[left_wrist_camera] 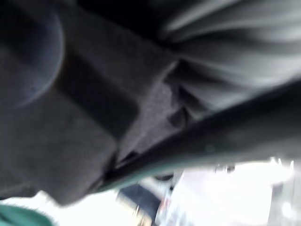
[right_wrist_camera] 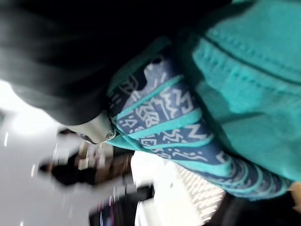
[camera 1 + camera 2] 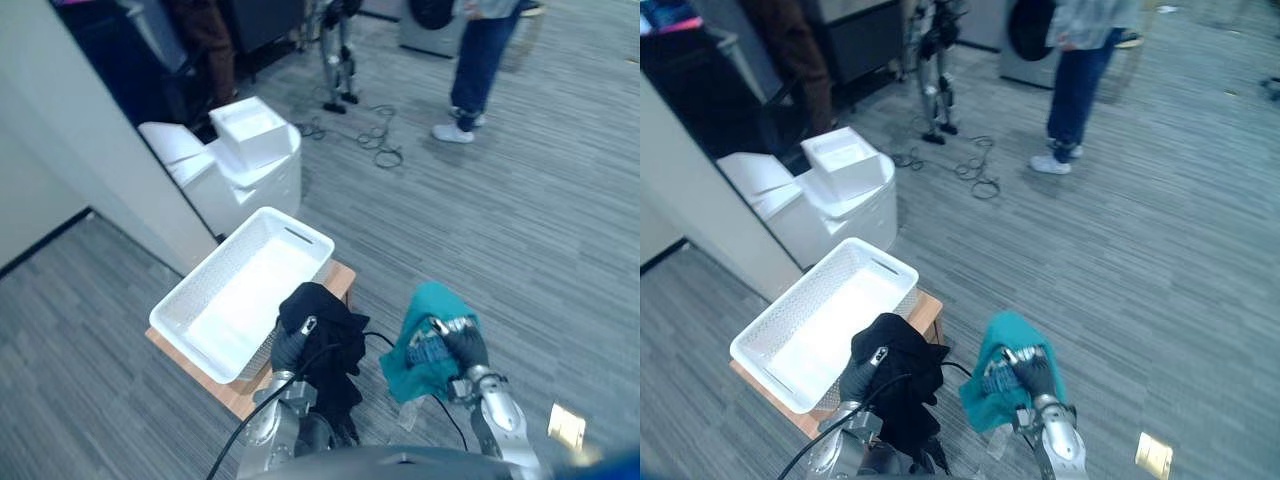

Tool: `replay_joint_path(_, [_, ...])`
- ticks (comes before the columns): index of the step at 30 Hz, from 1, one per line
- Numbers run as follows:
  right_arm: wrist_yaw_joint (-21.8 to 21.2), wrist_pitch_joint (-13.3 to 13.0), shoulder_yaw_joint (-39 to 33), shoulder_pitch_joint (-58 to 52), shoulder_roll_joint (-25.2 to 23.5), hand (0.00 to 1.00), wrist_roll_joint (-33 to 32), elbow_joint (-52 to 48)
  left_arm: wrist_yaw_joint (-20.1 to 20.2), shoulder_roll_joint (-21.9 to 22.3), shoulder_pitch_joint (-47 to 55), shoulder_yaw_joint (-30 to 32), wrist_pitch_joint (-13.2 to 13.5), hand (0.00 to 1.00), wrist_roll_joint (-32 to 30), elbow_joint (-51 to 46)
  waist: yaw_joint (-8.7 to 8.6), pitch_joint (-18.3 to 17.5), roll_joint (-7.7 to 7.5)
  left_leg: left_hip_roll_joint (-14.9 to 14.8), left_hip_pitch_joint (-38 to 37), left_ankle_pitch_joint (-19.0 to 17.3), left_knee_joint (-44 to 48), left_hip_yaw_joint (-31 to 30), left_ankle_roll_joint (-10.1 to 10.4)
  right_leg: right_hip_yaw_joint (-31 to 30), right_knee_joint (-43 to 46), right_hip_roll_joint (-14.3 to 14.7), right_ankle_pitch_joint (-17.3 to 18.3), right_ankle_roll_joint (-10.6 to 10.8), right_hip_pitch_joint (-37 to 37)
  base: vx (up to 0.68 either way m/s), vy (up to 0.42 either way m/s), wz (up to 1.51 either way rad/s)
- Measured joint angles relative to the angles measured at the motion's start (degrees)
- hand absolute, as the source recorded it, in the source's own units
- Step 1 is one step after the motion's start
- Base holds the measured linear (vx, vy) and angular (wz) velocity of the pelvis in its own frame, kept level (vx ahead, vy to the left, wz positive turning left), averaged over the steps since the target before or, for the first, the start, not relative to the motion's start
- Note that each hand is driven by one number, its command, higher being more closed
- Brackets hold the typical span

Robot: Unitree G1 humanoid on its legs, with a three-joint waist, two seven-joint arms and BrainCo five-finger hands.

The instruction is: Tidy the bed and pick cloth on bed and put in laundry

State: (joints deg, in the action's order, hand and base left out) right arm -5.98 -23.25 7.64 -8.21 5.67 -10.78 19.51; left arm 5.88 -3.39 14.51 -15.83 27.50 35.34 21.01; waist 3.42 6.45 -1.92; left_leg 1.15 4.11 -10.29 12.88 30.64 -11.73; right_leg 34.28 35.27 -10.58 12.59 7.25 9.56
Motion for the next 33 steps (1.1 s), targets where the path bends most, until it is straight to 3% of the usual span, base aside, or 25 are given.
replay_joint_path(2, [1.19,0.43,1.52,1.88,0.02,1.0,1.33,-0.01,-0.05,-0.92,-0.11,-0.21,-1.23,1.0,-0.1,-0.01,-0.93,0.14,0.03,1.22,-4.46,-0.02,-2.14,-6.92,0.35,-2.89,17.2,-4.76,3.24,-2.44,-5.75,0.43,0.0,1.44])
replay_joint_path(4, [1.81,0.41,2.74,1.02,-0.08,1.0,1.81,-0.02,-0.05,-1.63,-0.27,-0.57,-1.34,1.0,-0.1,-0.01,-0.96,0.12,0.24,0.9,-7.82,0.29,-3.42,-11.76,1.39,-5.85,17.78,-5.61,4.31,-3.15,-8.51,0.35,-0.078,1.49])
replay_joint_path(5, [2.12,0.36,3.81,0.64,-0.09,1.0,1.94,-0.02,-0.06,-2.03,-0.13,-0.59,-1.43,1.0,-0.1,0.0,-1.26,0.09,0.77,0.32,-8.55,0.26,-3.98,-15.95,2.88,-8.54,15.25,-5.49,4.51,-3.38,-11.17,0.3,-0.123,1.56])
replay_joint_path(6, [2.33,0.34,4.28,0.62,-0.03,1.0,2.01,-0.04,-0.06,-2.14,-0.21,-0.61,-1.54,1.0,-0.1,0.0,-1.67,-0.09,0.17,0.04,-8.89,0.34,-4.02,-17.7,3.28,-9.95,13.4,-5.41,4.53,-3.42,-12.27,0.26,-0.162,1.61])
replay_joint_path(7, [2.8,0.3,4.83,0.37,-0.05,1.0,2.14,-0.04,-0.05,-2.29,-0.06,-0.87,-1.88,1.0,-0.1,0.03,-2.29,0.51,1.02,-0.79,-9.12,0.37,-4.0,-21.59,4.38,-13.36,8.3,-4.25,4.49,-3.37,-14.15,0.23,-0.194,1.49])
replay_joint_path(10, [3.32,-0.32,4.94,-0.72,-0.13,1.0,2.18,-0.49,0.07,-3.12,-0.19,-2.35,-1.97,1.0,-0.2,1.09,-4.16,0.79,1.2,-2.85,-8.07,0.02,-3.42,-33.24,7.7,-28.41,-10.29,2.6,2.16,-1.02,-15.09,0.19,-0.293,1.83])
replay_joint_path(11, [4.0,-0.96,4.88,-1.32,-0.43,1.0,1.98,-0.92,0.33,-3.77,-0.31,-2.7,-1.76,1.0,-0.63,1.61,-4.61,0.67,-0.06,-2.15,-7.04,-0.66,-2.42,-37.08,8.68,-34.02,-16.72,3.78,1.1,-0.32,-14.31,0.18,-0.419,2.29])
replay_joint_path(12, [4.76,-1.43,4.72,-1.88,-1.59,1.0,1.86,-1.87,0.78,-5.92,-0.29,-2.74,-1.21,1.0,-1.44,1.63,-4.67,0.68,-4.11,1.26,-5.44,-1.37,-0.8,-41.17,10.5,-40.78,-24.41,3.07,2.0,0.26,-12.98,0.21,-0.399,2.18])
replay_joint_path(13, [5.48,-1.58,3.9,-2.05,-2.48,1.0,1.83,-1.9,1.4,-6.86,-1.12,-2.79,-1.0,1.0,-2.41,4.08,-4.7,0.84,-5.94,2.17,-5.12,-1.35,1.15,-43.86,12.07,-41.68,-23.79,3.04,-3.65,1.69,-12.51,0.18,-0.326,1.81])
replay_joint_path(14, [5.96,-1.58,3.29,-2.17,-2.09,1.0,1.73,-1.91,1.56,-6.21,-1.36,-2.89,-1.02,1.0,-2.63,5.74,-4.36,1.02,-5.17,1.49,-5.19,-1.46,1.64,-44.64,12.41,-41.0,-23.14,3.6,-4.2,0.49,-12.0,0.24,-0.34,1.04])
replay_joint_path(15, [6.49,-1.59,2.78,-1.51,-2.04,1.0,0.86,-1.84,1.79,-5.16,0.33,-2.19,-0.83,1.0,-2.82,6.46,-1.67,1.43,-2.59,-1.1,-4.97,-2.66,2.76,-45.47,13.82,-39.45,-23.66,5.55,-4.75,0.15,-10.75,0.17,-0.199,0.34])
replay_joint_path(16, [6.48,-1.59,2.78,-1.08,-2.06,1.0,0.56,-1.74,1.8,-4.96,0.82,-1.99,-0.75,1.0,-2.83,6.46,-1.26,1.69,-2.02,-2.06,-4.66,-3.21,3.38,-45.56,14.45,-38.57,-24.04,6.16,-5.09,-0.15,-10.31,0.24,-0.255,0.28])
replay_joint_path(17, [6.39,-1.58,2.8,-0.66,-2.01,1.0,-0.68,-1.7,1.83,-4.89,1.12,-1.78,-0.62,1.0,-2.87,6.46,-1.33,1.36,-0.35,-3.35,-3.98,-3.72,3.65,-45.6,15.27,-36.99,-25.34,7.15,-5.6,-0.71,-9.05,0.17,-0.143,0.36])
replay_joint_path(19, [6.23,-1.58,2.97,-0.59,-2.27,1.0,-1.46,-1.7,2.54,-4.75,1.2,-0.36,-0.16,1.0,-2.83,6.32,-1.54,1.21,-0.09,-4.36,-4.59,-3.35,2.23,-45.73,15.68,-35.49,-27.16,7.74,-6.0,-1.32,-7.38,0.14,-0.109,0.36])
replay_joint_path(22, [5.88,-1.58,2.08,-0.5,-2.47,1.0,-1.38,-1.77,2.84,-4.2,1.62,2.4,0.67,1.0,-2.58,5.47,-1.11,0.87,-1.11,-5.15,-5.08,-1.51,-1.63,-44.14,15.89,-34.64,-29.71,7.17,-6.85,-1.39,-6.53,0.07,-0.028,0.2])
replay_joint_path(25, [6.96,-1.57,-1.88,-1.12,-2.66,1.0,-0.79,-2.89,3.12,-3.41,1.97,2.57,0.41,1.0,-2.73,3.62,-3.31,0.78,-1.66,-9.9,-3.13,0.12,-3.55,-25.91,14.67,-28.38,-30.0,3.95,-6.52,-1.12,-5.64,0.04,0.054,0.92])
replay_joint_path(26, [8.55,-1.5,-3.73,-1.14,-1.98,1.0,-0.19,-4.26,3.87,-2.89,1.83,2.57,0.27,1.0,-2.73,1.97,-3.18,0.77,-1.83,-10.14,-3.11,0.66,-4.46,-21.15,13.92,-26.78,-30.73,2.14,-6.49,-1.08,-4.79,0.06,0.124,1.12])
replay_joint_path(27, [9.51,-1.5,-4.78,-1.17,-1.58,1.0,0.03,-5.37,4.54,-2.78,1.97,2.53,0.27,1.0,-2.73,1.43,-3.07,0.73,-1.87,-10.02,-3.09,1.27,-4.76,-19.18,13.91,-25.84,-30.87,1.35,-6.44,-0.96,-4.53,0.06,0.164,0.96])
replay_joint_path(28, [11.05,-1.5,-6.49,-1.08,-0.63,1.0,1.24,-8.19,5.69,-2.54,1.96,2.32,0.25,1.0,-2.81,1.16,-3.08,0.48,-1.29,-9.62,-2.88,4.38,-6.02,-17.26,14.46,-24.16,-30.53,0.06,-6.21,-0.61,-4.26,0.07,0.169,0.83])
replay_joint_path(29, [11.94,-1.49,-8.1,-0.39,-0.15,1.0,2.07,-10.4,6.38,-2.78,2.09,2.43,0.12,1.0,-2.86,1.15,-2.6,-0.01,-1.27,-7.9,-3.32,7.0,-8.55,-18.21,15.64,-23.27,-30.17,-1.5,-6.15,-0.44,-4.21,0.07,0.176,0.84])
replay_joint_path(31, [12.99,-1.47,-10.84,1.31,0.16,1.0,2.48,-13.68,7.41,-3.97,2.08,2.4,0.08,1.0,-3.03,1.14,-2.71,-0.92,-1.69,-5.41,-4.02,10.14,-13.0,-21.08,15.08,-21.94,-29.6,-3.26,-6.5,-0.22,-4.19,0.1,0.18,0.87])
replay_joint_path(33, [12.93,-0.96,-13.07,5.98,1.37,1.0,3.1,-14.13,7.64,-5.31,2.37,2.43,-0.27,1.0,-3.42,1.16,-2.55,-1.02,-1.95,-4.77,-4.48,11.47,-14.72,-22.85,14.65,-22.31,-28.04,-3.6,-7.33,-0.2,-4.23,0.11,0.149,0.66])
